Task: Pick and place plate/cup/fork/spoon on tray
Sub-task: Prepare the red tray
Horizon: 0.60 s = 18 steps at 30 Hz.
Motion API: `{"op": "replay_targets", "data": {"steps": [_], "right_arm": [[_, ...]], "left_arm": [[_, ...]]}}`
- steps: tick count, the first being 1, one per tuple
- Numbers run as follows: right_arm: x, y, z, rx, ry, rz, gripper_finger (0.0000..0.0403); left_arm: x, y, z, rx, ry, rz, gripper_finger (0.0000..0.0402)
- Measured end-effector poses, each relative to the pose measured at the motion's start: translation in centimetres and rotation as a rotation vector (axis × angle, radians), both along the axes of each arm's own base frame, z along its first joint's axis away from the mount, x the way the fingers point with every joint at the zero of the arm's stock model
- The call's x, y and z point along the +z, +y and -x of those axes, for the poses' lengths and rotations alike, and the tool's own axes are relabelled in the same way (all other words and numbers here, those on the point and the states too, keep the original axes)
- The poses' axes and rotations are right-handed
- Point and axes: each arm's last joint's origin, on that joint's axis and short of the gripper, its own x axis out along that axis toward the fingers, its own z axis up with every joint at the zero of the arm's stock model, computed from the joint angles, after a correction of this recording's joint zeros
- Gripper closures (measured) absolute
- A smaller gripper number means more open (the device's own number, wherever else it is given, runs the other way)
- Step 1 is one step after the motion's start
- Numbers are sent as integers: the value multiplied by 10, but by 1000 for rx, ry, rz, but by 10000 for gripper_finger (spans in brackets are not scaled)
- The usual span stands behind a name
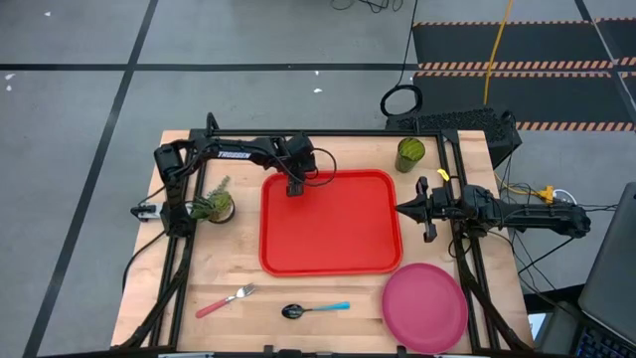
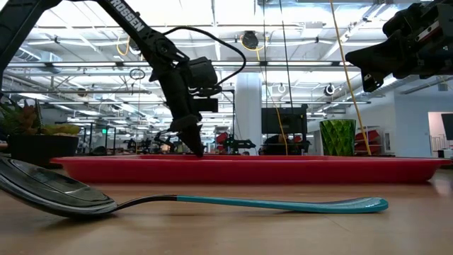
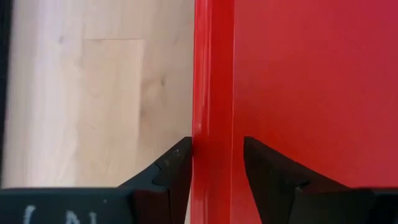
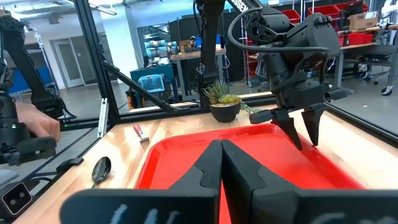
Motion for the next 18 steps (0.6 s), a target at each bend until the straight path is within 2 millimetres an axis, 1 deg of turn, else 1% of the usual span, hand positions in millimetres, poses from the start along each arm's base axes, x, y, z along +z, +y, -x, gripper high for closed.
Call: {"op": "replay_targets", "data": {"steps": [6,10,16,18], "right_arm": [[0,0,0,0,1,0,403],[0,0,0,0,0,0,403],[0,0,0,0,0,0,403],[0,0,0,0,0,0,403]], "left_arm": [[0,-7,-2,-37,9,7,257],[0,-8,-2,-45,13,0,257],[0,-2,0,-8,60,-103,256],[0,-1,0,0,64,-114,256]]}}
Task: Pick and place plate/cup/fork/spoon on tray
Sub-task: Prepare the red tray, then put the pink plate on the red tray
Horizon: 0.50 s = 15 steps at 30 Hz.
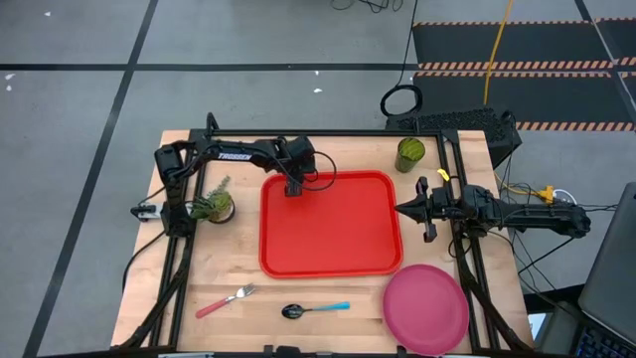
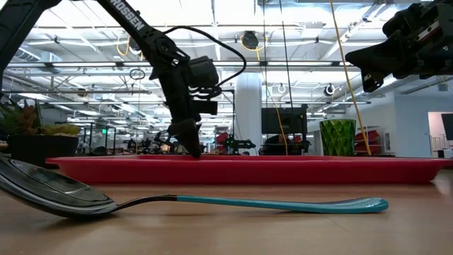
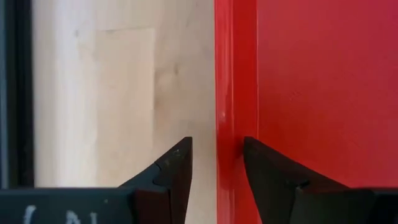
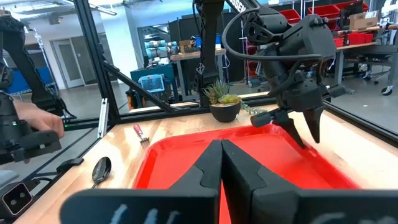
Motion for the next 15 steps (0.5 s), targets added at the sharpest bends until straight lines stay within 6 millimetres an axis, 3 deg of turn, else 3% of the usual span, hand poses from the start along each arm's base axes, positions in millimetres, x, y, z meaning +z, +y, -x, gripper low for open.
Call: {"op": "replay_targets", "data": {"steps": [5,15], "right_arm": [[0,0,0,0,0,0,403],[0,0,0,4,2,0,403]], "left_arm": [[6,-3,-2,2,-25,-9,256],[52,-33,-4,-18,-168,-25,256]]}}
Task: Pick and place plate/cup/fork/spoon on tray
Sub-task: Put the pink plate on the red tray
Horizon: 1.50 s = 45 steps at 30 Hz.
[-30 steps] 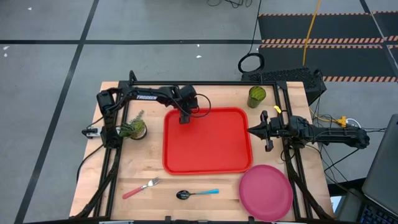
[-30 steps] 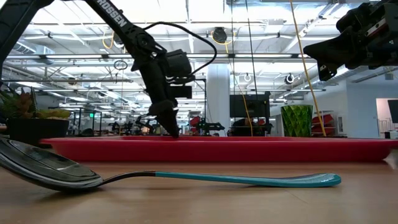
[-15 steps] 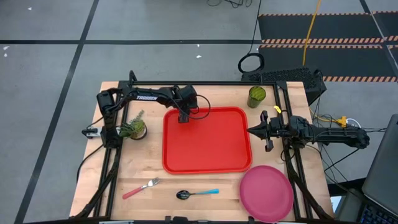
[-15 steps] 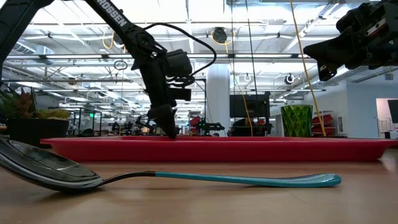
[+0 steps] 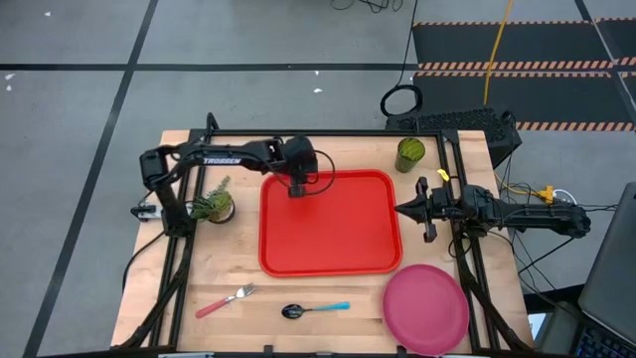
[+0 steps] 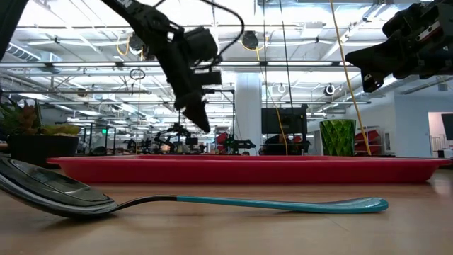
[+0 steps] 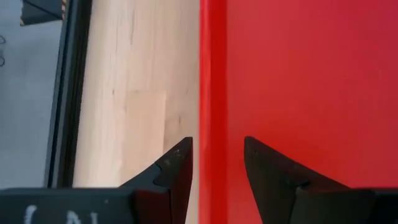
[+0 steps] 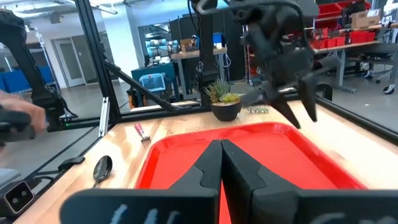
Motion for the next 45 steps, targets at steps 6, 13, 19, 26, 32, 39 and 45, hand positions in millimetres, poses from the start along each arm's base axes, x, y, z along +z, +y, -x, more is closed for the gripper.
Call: {"op": "replay_targets", "data": {"steps": [6,13,19,26,32,39,45], "right_arm": [[0,0,0,0,1,3,403],[0,0,0,0,0,4,403],[2,0,0,-2,-19,13,403],[10,0,1,0,-107,13,403],[24,7,3,158,-206,-37,403],[39,16,8,271,-410,88,403],[35,14,6,212,-369,74,403]], "left_arm": [[21,-46,-12,-53,-136,114,256],[41,-135,-33,-267,-173,152,256],[74,-184,-54,-203,-331,282,256],[73,-233,-69,-351,-280,174,256],[77,-220,-58,-280,-143,-29,256],[124,-180,-35,-255,-227,5,256],[149,-138,-6,-236,-420,65,256]]}}
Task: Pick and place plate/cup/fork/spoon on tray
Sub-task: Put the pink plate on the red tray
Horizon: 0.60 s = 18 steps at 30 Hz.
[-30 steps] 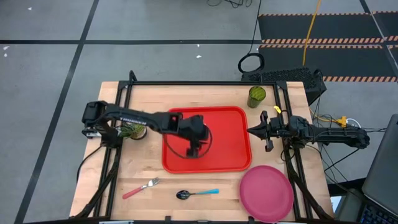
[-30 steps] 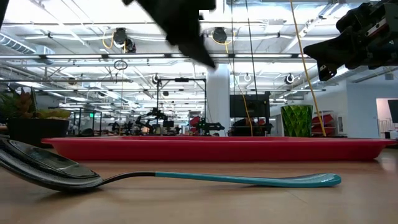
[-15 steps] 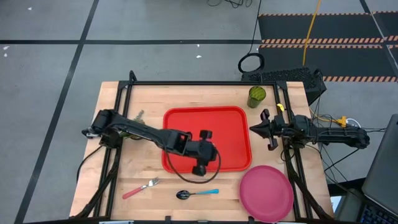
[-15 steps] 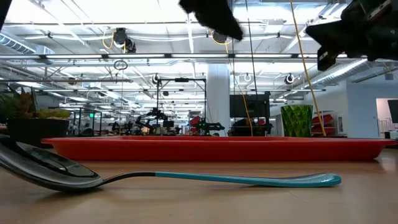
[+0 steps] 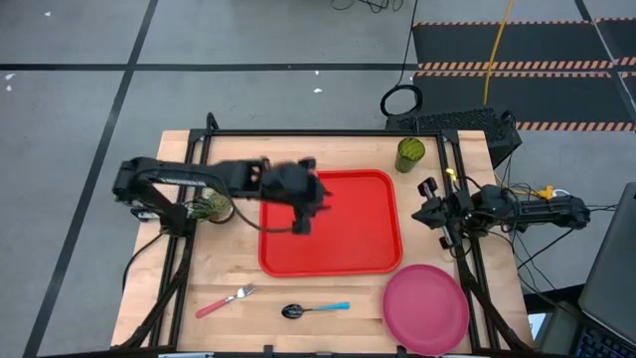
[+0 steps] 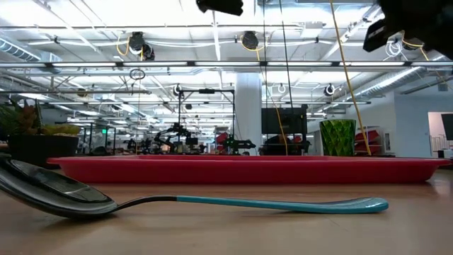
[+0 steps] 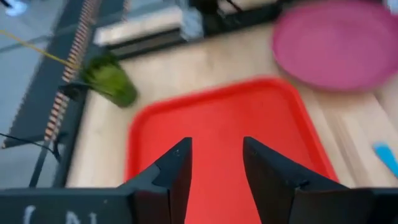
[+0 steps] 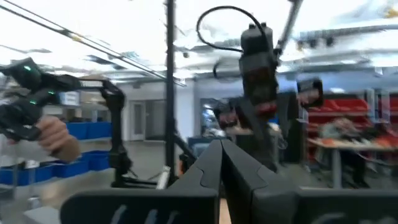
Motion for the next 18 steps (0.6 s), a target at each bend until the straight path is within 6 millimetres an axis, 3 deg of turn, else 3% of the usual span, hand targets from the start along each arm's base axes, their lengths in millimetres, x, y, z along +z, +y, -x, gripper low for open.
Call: {"op": "replay_targets", "data": {"steps": [5,10,14,18], "right_arm": [[0,0,0,-2,-5,-3,403],[15,-1,7,-17,-176,-21,392],[20,-1,6,-23,-177,-16,349],[48,-2,1,-50,-205,-19,282]], "left_arm": [[-4,13,30,22,-198,61,257],[-13,12,57,34,-362,85,257],[-18,11,74,34,-462,102,257],[-25,10,81,32,-495,103,257]]}}
